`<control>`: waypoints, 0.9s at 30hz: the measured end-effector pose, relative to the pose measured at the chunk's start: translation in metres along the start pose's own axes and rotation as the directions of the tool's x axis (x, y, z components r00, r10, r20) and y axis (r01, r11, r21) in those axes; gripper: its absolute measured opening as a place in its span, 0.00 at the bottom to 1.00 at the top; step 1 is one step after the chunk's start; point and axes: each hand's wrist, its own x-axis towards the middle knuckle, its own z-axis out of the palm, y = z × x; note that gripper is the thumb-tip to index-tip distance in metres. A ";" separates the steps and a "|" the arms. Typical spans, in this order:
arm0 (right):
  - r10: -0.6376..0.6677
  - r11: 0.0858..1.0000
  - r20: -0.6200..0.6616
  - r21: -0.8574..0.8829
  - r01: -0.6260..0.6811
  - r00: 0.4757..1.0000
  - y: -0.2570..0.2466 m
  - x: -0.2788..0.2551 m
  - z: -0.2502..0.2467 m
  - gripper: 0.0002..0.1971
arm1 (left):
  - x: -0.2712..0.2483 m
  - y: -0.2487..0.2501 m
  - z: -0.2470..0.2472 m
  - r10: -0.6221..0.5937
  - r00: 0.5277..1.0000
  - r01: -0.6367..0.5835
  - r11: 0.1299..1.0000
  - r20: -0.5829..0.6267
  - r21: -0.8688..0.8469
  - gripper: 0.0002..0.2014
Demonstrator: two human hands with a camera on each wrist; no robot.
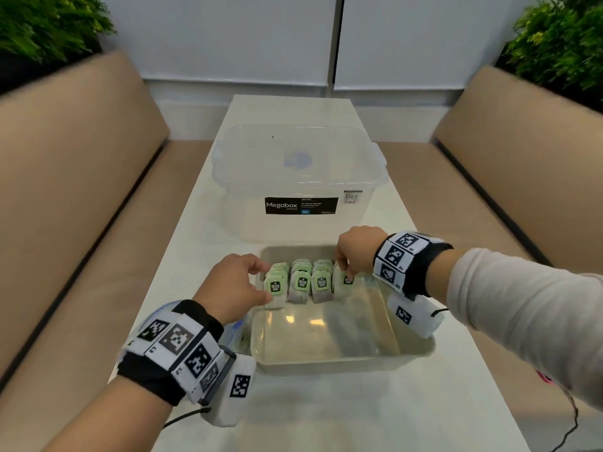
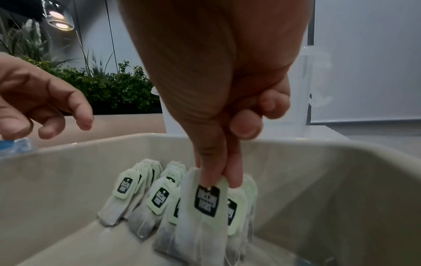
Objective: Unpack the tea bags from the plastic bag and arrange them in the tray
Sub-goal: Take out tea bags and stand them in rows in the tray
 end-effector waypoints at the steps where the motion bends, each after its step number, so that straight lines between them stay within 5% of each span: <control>1: 0.002 1.000 0.003 -0.015 -0.002 1.000 -0.001 0.003 0.001 0.07 | 0.000 -0.001 0.001 -0.005 1.000 0.005 1.000 0.008 0.010 0.22; 16: 0.004 0.985 -0.032 -0.173 -0.010 0.999 0.000 0.006 0.006 0.12 | 0.005 -0.007 0.008 -0.042 0.997 0.033 0.991 0.065 0.131 0.19; 20: -0.060 0.987 0.164 -0.137 0.083 0.985 -0.001 -0.001 0.010 0.08 | 0.008 -0.008 0.008 -0.050 0.994 0.036 0.988 0.094 0.147 0.17; 24: -0.105 0.981 0.391 -0.110 0.160 0.914 -0.008 0.005 0.017 0.18 | 0.010 -0.009 0.009 -0.048 0.993 0.032 0.989 0.107 0.148 0.17; 27: -0.086 0.987 0.345 -0.096 0.127 0.935 -0.009 0.011 0.026 0.17 | 0.011 -0.010 0.009 -0.039 0.994 0.024 0.990 0.106 0.140 0.16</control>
